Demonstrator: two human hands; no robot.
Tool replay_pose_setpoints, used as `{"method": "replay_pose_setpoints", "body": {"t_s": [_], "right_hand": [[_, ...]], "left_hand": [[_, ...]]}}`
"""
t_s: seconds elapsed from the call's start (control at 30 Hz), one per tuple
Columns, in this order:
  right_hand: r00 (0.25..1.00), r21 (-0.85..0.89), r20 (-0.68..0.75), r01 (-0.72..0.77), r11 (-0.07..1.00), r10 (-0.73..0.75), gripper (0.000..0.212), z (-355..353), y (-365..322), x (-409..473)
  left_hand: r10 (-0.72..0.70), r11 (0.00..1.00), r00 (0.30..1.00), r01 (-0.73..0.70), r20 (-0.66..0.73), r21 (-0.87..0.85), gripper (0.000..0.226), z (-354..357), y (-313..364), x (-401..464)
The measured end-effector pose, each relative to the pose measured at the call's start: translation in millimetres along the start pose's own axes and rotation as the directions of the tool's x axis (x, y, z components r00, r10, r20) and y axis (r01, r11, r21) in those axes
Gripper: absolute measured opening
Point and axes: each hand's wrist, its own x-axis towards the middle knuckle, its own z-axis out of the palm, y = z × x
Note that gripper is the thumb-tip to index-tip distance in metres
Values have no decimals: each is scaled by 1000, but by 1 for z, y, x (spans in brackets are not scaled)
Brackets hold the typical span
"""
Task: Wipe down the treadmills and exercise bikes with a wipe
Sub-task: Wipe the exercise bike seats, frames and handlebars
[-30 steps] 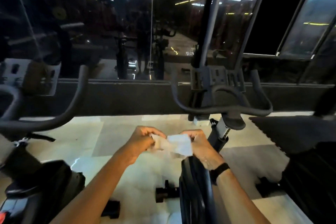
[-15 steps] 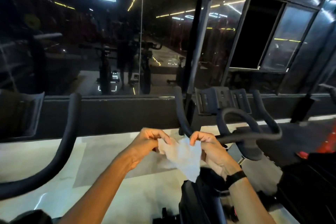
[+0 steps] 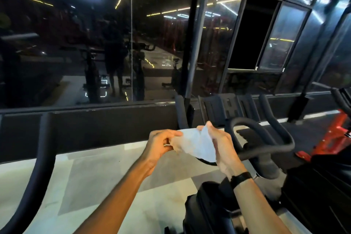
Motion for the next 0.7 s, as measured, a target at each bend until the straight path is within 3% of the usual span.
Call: {"method": "replay_pose_setpoints", "body": {"t_s": [0.07,0.13,0.23,0.3,0.33,0.4,0.47,0.5,0.63,0.7], "right_hand": [[995,-12,-73,69,998,-70,29,2,-3,19],[952,-107,-175,236,966,-252,14,2,-4,43],[767,-417,-260,459,785,-587,22,5,-10,75],[604,-701,-173,479,528,-778,22,11,-15,94],[563,-793,-73,468,390,-823,22,17,-14,101],[629,-861,157,465,207,-762,26,36,-8,122],[752,-845,291,492,210,-592,34,59,3,138],[778,-827,315,506,245,-543,37,67,8,143],[789,-686,156,519,510,-594,35,76,14,162],[803,-674,125,500,544,-583,40,75,16,167]], "left_hand": [[9,1000,999,-9,-48,-4,23,2,3,17],[35,997,996,-29,-84,68,19,2,2,34],[40,994,987,-23,-154,110,20,1,0,62],[42,994,982,-21,-185,110,19,3,2,79],[43,994,980,-22,-194,111,19,3,3,85],[41,994,975,-17,-218,111,18,3,3,99],[40,994,970,-13,-240,109,18,0,2,108],[36,994,969,-9,-243,110,18,-2,2,111],[3,994,963,26,-271,103,21,-18,1,126],[-6,994,962,37,-274,107,22,-22,-1,134]]}}
